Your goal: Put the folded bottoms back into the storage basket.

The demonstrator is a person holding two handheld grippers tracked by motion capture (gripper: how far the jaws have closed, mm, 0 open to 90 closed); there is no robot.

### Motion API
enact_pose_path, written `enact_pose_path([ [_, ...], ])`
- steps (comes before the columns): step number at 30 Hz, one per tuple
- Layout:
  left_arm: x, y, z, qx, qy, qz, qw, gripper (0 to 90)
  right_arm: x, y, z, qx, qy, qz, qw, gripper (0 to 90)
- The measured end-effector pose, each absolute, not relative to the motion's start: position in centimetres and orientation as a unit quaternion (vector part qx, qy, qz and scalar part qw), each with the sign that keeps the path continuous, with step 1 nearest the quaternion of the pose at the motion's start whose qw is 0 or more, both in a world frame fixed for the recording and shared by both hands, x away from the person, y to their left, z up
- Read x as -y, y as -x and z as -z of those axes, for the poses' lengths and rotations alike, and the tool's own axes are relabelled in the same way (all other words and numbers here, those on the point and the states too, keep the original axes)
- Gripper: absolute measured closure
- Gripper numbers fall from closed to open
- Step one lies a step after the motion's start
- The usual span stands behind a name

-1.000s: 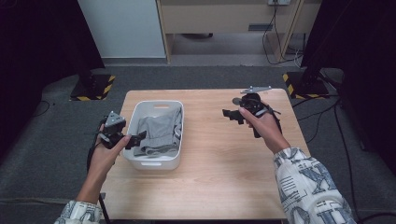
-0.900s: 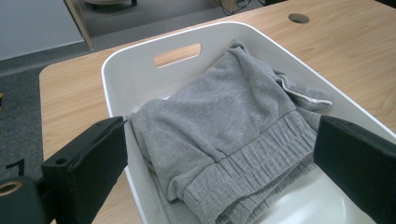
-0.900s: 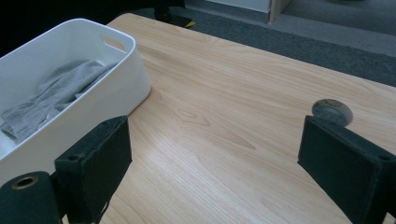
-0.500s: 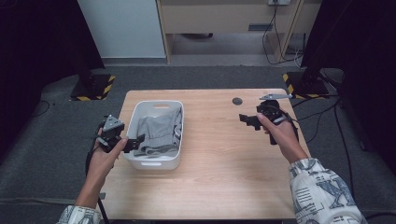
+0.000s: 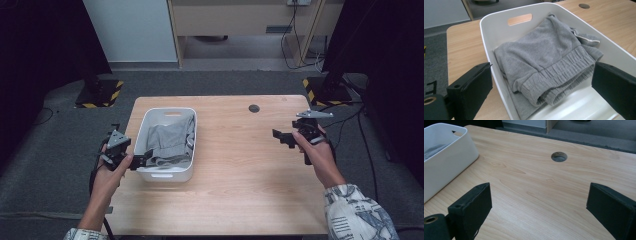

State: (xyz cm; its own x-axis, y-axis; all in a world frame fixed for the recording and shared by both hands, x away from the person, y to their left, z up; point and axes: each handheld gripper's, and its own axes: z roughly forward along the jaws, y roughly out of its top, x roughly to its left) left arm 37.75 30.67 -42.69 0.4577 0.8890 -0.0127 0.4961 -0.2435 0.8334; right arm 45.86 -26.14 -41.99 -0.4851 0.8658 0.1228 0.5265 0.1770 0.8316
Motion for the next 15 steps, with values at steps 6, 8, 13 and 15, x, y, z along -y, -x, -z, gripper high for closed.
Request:
enact_pose_path([
  [6, -30.7, -36.8, 42.8, -0.461, -0.751, -0.249, 0.403, 2.3, 27.9, -44.2, 42.4, -0.734, -0.475, -0.442, 0.201, 6.0],
  [8, -30.6, -36.5, 42.8, -0.459, -0.751, -0.251, 0.403, 2.3, 28.5, -43.6, 42.5, -0.730, -0.479, -0.443, 0.204, 5.9],
  [13, -30.5, -35.7, 43.0, -0.456, -0.756, -0.252, 0.396, 2.3, 30.0, -42.3, 43.0, -0.723, -0.485, -0.446, 0.207, 6.2],
  [15, -30.6, -35.4, 43.1, -0.454, -0.758, -0.253, 0.394, 2.3, 30.6, -41.7, 43.3, -0.721, -0.488, -0.445, 0.208, 6.4],
])
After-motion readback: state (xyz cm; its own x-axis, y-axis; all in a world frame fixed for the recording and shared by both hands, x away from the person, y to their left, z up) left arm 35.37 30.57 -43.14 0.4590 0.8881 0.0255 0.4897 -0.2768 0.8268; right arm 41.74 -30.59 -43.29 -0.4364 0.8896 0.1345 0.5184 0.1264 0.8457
